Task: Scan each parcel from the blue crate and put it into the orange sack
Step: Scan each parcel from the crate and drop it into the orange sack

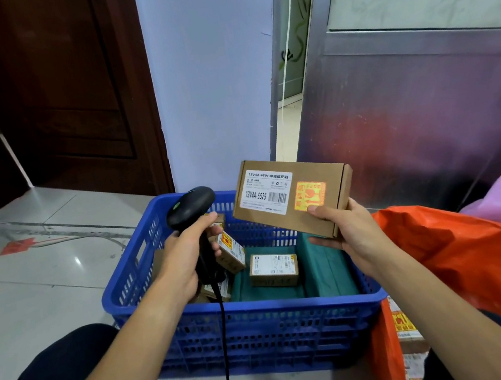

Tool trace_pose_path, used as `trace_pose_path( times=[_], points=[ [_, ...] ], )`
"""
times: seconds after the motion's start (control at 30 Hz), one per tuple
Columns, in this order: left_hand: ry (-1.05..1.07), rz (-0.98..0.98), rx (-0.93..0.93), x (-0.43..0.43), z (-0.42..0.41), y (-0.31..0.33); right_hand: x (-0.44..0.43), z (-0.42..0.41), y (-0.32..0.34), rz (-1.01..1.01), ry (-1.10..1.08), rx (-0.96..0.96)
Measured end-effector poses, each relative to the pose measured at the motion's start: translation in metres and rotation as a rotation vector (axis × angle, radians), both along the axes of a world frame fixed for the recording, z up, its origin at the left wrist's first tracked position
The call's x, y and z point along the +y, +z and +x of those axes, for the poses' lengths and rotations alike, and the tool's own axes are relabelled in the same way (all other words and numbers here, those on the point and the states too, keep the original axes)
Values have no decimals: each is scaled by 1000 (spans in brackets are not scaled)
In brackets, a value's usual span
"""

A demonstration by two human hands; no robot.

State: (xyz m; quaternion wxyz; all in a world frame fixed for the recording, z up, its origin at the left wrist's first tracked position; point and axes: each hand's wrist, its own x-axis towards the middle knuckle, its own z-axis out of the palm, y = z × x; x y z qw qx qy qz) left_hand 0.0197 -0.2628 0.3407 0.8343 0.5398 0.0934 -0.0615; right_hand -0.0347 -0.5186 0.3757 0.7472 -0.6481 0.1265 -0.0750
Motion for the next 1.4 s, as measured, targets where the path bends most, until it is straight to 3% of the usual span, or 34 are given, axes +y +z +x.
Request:
trace_pose_path(
  times=[0.17,0.73,1.4],
  points=[
    [-143,241,-71,-5,-4,-4,1,-1,2,-82,-99,-45],
    [-222,265,-94,-15,-12,-4,-5,3,-3,-226,-188,-97],
    [-324,342,-155,-13,-13,-6,-6,5,-6,-253,-194,-83]
  ],
)
